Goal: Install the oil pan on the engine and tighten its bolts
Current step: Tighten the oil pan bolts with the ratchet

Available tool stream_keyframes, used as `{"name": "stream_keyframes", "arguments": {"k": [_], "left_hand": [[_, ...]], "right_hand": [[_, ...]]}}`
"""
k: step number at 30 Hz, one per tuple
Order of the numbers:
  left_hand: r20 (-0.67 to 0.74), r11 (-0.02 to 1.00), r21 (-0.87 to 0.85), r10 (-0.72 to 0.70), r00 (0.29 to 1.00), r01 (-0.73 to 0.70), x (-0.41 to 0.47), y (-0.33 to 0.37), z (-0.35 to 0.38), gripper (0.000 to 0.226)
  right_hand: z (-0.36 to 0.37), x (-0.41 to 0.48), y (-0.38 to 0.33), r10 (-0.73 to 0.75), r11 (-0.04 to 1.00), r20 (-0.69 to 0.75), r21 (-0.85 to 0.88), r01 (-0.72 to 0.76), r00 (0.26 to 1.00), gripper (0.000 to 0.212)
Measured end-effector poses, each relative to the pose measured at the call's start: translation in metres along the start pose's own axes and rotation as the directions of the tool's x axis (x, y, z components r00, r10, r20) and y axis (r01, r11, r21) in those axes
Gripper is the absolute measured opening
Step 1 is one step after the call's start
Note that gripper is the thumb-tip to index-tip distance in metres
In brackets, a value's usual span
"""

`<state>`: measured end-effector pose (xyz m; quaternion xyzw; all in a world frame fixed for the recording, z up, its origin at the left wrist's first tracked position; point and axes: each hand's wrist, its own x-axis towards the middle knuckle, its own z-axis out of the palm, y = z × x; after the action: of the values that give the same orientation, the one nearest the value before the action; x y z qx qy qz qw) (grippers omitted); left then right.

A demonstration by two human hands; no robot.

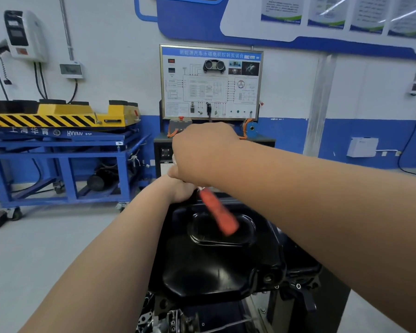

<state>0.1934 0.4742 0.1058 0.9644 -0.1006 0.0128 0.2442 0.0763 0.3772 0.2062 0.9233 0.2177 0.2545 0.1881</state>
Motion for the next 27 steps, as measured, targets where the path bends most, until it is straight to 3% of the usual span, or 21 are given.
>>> {"name": "stream_keyframes", "arguments": {"k": [2, 7, 14, 19, 23, 27], "left_hand": [[-0.068, 0.996, -0.089, 0.014, 0.998, -0.020, 0.002, 0.001, -0.001, 0.037], [-0.071, 0.999, -0.039, -0.022, 0.997, 0.020, 0.002, -0.001, -0.002, 0.043], [-0.095, 0.999, -0.041, 0.023, 0.995, -0.027, -0.001, 0.002, 0.000, 0.034], [-0.099, 0.997, 0.004, -0.074, 0.992, 0.074, 0.001, 0.002, 0.000, 0.052], [-0.100, 0.994, 0.001, -0.105, 0.989, 0.106, 0.004, 0.001, 0.000, 0.056], [-0.093, 0.995, 0.016, -0.096, 0.991, 0.098, 0.004, 0.001, 0.001, 0.057]], "right_hand": [[-0.006, 0.000, 0.002, -0.040, 0.999, -0.008, -0.031, 0.039, 0.999, 0.030], [-0.008, -0.002, 0.003, -0.133, 0.978, -0.056, -0.167, 0.122, 0.990, 0.028], [0.007, -0.002, 0.004, 0.048, 0.997, -0.067, -0.054, -0.052, 0.997, 0.042], [-0.006, -0.005, 0.011, -0.072, 0.993, -0.020, -0.092, 0.070, 0.997, 0.033], [-0.009, -0.002, 0.012, -0.220, 0.959, -0.031, -0.192, 0.210, 0.975, 0.012], [-0.003, 0.001, 0.013, -0.103, 0.976, -0.053, -0.198, 0.091, 0.993, 0.032]]}}
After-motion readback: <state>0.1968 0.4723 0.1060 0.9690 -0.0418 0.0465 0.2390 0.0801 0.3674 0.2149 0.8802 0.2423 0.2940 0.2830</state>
